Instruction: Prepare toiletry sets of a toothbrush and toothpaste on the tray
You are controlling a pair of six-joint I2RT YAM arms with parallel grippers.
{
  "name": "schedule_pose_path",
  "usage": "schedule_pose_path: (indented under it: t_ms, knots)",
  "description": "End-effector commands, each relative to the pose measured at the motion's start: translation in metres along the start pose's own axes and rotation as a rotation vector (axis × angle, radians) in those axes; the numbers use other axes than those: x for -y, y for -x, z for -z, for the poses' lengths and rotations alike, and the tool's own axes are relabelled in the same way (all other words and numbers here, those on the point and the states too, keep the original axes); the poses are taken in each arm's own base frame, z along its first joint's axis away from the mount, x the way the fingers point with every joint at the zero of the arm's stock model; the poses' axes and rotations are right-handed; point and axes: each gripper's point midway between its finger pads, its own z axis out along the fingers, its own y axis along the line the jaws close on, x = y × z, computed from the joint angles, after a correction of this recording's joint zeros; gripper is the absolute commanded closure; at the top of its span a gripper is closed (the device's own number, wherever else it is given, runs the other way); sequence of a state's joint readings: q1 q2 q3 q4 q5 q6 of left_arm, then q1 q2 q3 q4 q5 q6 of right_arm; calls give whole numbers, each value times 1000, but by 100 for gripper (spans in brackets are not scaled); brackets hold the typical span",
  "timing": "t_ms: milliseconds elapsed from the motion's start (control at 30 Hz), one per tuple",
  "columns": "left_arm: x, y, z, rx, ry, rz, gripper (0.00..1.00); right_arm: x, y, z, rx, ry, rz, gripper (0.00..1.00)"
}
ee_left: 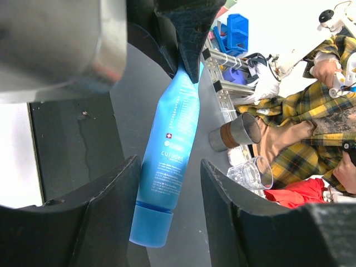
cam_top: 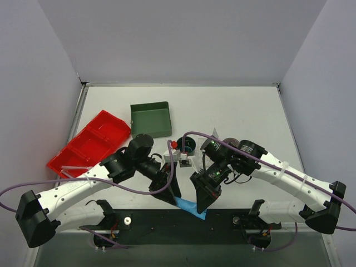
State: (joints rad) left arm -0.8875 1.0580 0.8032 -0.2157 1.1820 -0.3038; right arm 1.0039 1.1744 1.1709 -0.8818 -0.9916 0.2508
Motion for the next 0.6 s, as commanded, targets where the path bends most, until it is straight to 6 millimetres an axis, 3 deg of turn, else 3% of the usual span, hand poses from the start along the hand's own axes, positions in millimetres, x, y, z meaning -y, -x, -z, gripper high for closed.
schedule_pose_path:
  t_ms: [0, 100, 300, 567]
  knots:
    - [11, -4, -3, -19, -71, -19, 39, -14, 6, 6, 23, 34, 68, 100]
    - [10, -7, -4, -24, -75, -8, 32, -14, 8, 7, 32, 30, 75, 100]
    - [8, -12, -4, -28, -69, 7, 29, -19, 10, 9, 50, 52, 87, 100]
    - [9, -11, -4, -21, -73, 2, 53, -16, 10, 8, 60, 31, 85, 100]
